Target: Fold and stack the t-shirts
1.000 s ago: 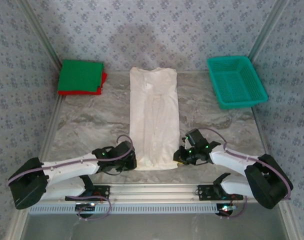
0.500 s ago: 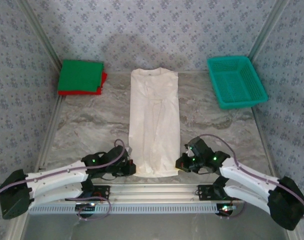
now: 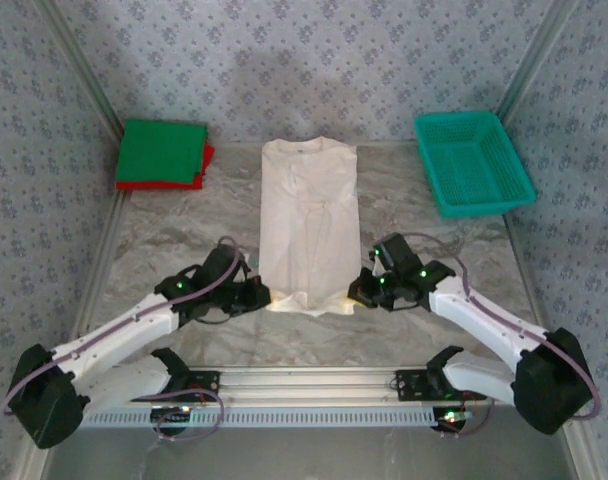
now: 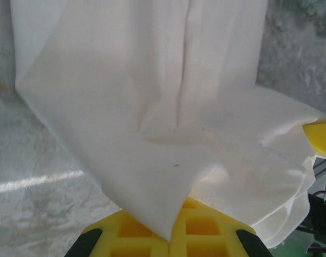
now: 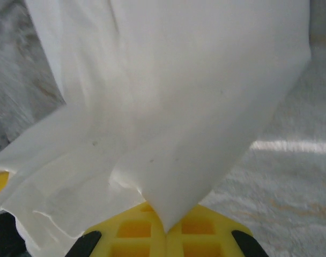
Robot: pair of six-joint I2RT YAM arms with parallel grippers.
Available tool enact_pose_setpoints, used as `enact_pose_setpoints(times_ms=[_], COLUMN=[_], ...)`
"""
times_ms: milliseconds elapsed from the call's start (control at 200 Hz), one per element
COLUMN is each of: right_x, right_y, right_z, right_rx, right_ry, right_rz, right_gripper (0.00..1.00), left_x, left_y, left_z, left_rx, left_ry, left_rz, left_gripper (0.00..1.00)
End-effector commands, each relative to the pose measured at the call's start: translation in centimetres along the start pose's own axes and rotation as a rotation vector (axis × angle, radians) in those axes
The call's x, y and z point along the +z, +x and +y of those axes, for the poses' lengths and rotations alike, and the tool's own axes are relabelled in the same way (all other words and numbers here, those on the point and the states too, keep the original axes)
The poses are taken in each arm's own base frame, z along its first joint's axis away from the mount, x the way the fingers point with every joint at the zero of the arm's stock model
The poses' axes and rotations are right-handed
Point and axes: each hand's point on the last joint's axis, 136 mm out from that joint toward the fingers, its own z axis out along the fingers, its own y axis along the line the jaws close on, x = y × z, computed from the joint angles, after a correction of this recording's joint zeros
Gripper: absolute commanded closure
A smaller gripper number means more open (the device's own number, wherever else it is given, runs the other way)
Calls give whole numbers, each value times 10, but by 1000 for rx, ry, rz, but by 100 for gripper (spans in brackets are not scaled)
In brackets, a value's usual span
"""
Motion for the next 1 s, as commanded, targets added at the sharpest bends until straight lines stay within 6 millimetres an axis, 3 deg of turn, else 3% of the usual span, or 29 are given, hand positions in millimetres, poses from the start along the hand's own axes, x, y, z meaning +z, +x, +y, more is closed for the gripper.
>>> enact_pose_setpoints(times_ms=[0,165,405,600,829,964,994], right_x=[-10,-9,12,23,27,35,32], right_y=[-29,-73,-132,-159,-180,-195,-208], right_z=[11,20,9,13,17,10,20], right_rx=[-62,-101,-43,-39,-11,34,29], right_ry=[0,23,21,4,-19,-14,-38], right_rz=[-37,-87,-144,-156,-159,-154,-171], right_gripper=[100,100,100,100,100,97,96], left_x=[-2,9,31,50,55,62,63], left_y=[-24,-76,-135,-157,-174,-196,-204], left_z=[-13,-4,0,-2,-1,3,4], left_rx=[46,57,160,191,214,224,228], left_ry=[22,-41,-123,-121,-159,-183,-190], left_rz=[17,-21,-8,31,42,45,40], left_gripper=[100,100,100,100,100,100,98])
